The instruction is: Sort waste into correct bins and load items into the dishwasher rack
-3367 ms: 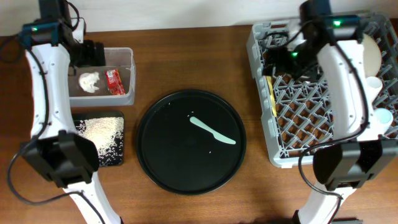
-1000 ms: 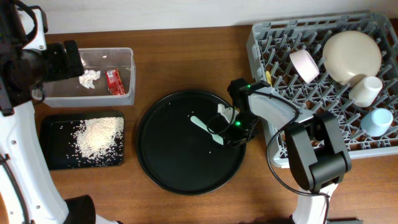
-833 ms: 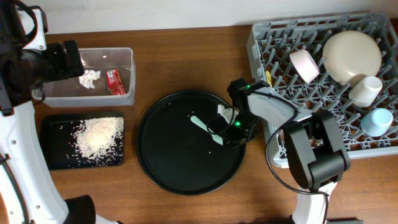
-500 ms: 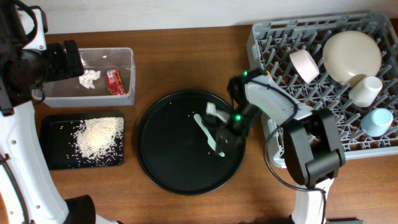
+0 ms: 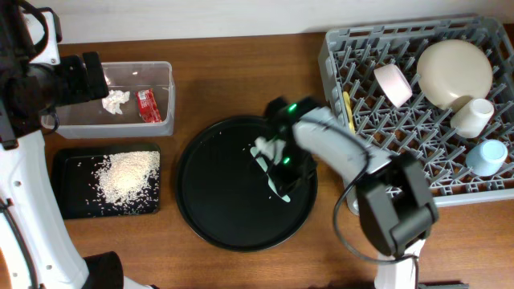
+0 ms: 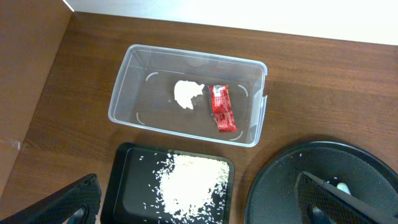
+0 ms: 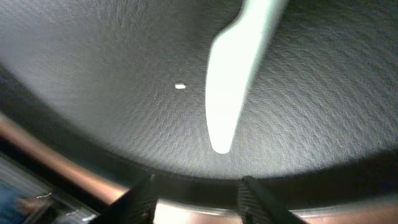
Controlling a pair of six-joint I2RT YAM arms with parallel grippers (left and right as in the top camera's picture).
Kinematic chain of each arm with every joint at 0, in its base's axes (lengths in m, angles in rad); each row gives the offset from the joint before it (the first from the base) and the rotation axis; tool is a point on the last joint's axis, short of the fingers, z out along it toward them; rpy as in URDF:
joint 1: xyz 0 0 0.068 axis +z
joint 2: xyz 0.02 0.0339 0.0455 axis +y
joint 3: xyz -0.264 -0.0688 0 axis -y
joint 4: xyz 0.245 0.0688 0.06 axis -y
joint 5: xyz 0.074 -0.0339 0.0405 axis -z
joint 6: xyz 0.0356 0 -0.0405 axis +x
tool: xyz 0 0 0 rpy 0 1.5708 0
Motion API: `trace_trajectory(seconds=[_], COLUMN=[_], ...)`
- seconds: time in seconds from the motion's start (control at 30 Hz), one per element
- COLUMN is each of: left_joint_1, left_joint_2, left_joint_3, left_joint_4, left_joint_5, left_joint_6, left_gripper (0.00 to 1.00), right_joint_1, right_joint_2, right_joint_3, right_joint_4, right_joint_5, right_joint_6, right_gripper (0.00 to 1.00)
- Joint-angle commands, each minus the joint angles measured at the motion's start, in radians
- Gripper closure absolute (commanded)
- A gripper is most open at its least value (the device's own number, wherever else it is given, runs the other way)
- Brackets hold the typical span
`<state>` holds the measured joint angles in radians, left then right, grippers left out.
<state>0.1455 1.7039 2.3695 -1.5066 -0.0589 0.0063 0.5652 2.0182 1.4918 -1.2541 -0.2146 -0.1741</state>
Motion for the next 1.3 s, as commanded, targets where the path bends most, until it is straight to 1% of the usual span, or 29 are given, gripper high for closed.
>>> trace_trajectory(seconds=[0.0, 0.1, 0.17, 0.33, 0.37, 0.4, 0.43, 0.53, 0.67, 0.8, 0.9, 0.97, 1.27], left_joint_1=[0.006, 0.006, 0.006, 0.006, 0.006, 0.006, 0.006, 0.006, 0.006, 0.006, 0.006, 0.006, 0.006], left_joint_2=[-0.006, -0.006, -0.006, -0.006, -0.006, -0.006, -0.006, -0.006, -0.006, -0.006, -0.006, -0.006, -0.006], left_joint_3=[0.008, 0.008, 0.008, 0.008, 0.008, 0.008, 0.008, 0.008, 0.008, 0.008, 0.008, 0.008, 0.008], left_joint_4=[0.002, 0.002, 0.002, 0.002, 0.002, 0.002, 0.002, 0.002, 0.002, 0.002, 0.002, 0.002, 0.002], left_joint_5=[0.003, 0.003, 0.003, 0.003, 0.003, 0.003, 0.003, 0.003, 0.003, 0.003, 0.003, 0.003, 0.003], left_joint_6=[-0.007, -0.007, -0.007, -0.007, -0.007, -0.007, -0.007, -0.007, -0.007, -0.007, -0.007, -0.007, -0.007], left_gripper=[0.01, 0.01, 0.01, 0.01, 0.01, 0.01, 0.01, 0.01, 0.01, 0.01, 0.01, 0.01, 0.01], right_joint_1=[0.124, 0.166, 0.168, 0.128, 0.125, 0.121, 0.122, 0.121, 0.120, 0.122, 0.122, 0.122, 0.121], right_joint_2=[-0.009, -0.009, -0.007, 0.001, 0.001, 0.001, 0.001, 0.001, 0.002, 0.002, 0.002, 0.002, 0.001], right_joint_3=[-0.071, -0.109, -0.123, -0.143, -0.146, -0.152, -0.158, -0.168, -0.168, -0.168, -0.168, -0.168, -0.143], right_joint_4=[0.061, 0.113, 0.136, 0.162, 0.165, 0.174, 0.184, 0.193, 0.193, 0.188, 0.189, 0.188, 0.151], right_joint_5=[0.220, 0.296, 0.344, 0.346, 0.336, 0.313, 0.280, 0.256, 0.256, 0.245, 0.245, 0.245, 0.253], right_joint_6=[0.061, 0.103, 0.142, 0.157, 0.156, 0.156, 0.151, 0.145, 0.145, 0.119, 0.119, 0.120, 0.138], right_gripper=[0.37, 0.26, 0.26, 0.26, 0.29, 0.36, 0.39, 0.40, 0.58, 0.71, 0.71, 0.78, 0.78])
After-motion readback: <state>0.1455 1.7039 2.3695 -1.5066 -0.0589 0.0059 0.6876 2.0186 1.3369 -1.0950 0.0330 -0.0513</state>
